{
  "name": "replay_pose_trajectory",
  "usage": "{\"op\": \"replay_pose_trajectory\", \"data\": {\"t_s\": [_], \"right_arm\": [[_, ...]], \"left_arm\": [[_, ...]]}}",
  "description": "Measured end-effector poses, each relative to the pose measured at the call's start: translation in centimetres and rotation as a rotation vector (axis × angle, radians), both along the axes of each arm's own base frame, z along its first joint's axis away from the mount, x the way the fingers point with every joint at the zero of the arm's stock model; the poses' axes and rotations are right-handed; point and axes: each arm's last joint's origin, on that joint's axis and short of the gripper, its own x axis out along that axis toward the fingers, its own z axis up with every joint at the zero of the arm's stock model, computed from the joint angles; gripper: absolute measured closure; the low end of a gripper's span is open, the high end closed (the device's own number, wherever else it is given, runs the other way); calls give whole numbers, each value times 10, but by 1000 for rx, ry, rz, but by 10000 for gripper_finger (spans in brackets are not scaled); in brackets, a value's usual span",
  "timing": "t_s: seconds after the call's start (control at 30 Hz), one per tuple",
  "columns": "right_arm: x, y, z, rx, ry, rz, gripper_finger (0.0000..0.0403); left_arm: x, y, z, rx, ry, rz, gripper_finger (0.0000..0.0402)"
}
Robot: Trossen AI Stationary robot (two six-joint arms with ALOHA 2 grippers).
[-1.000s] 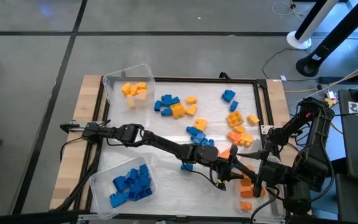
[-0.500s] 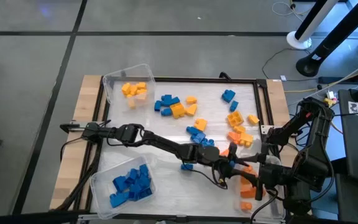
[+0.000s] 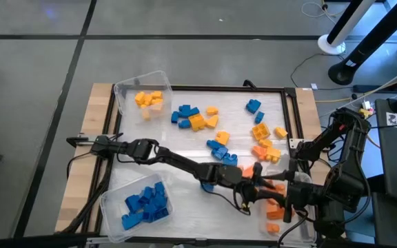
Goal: Sort blocks
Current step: Put the blue game piece into the bottom left transparent bin
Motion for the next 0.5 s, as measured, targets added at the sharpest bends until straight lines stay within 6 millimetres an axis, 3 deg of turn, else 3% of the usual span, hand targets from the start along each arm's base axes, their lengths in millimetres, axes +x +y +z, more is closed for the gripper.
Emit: {"op": "replay_pose_trajectory", "data": {"t_s": [0.23, 0.5], "right_arm": [[0, 1, -1, 14, 24, 17, 212], [0, 1, -1, 17, 30, 21, 212]], "left_arm": [[-15, -18, 30, 23, 69, 94, 259], [-48, -16, 51, -64, 490, 125, 259]]}}
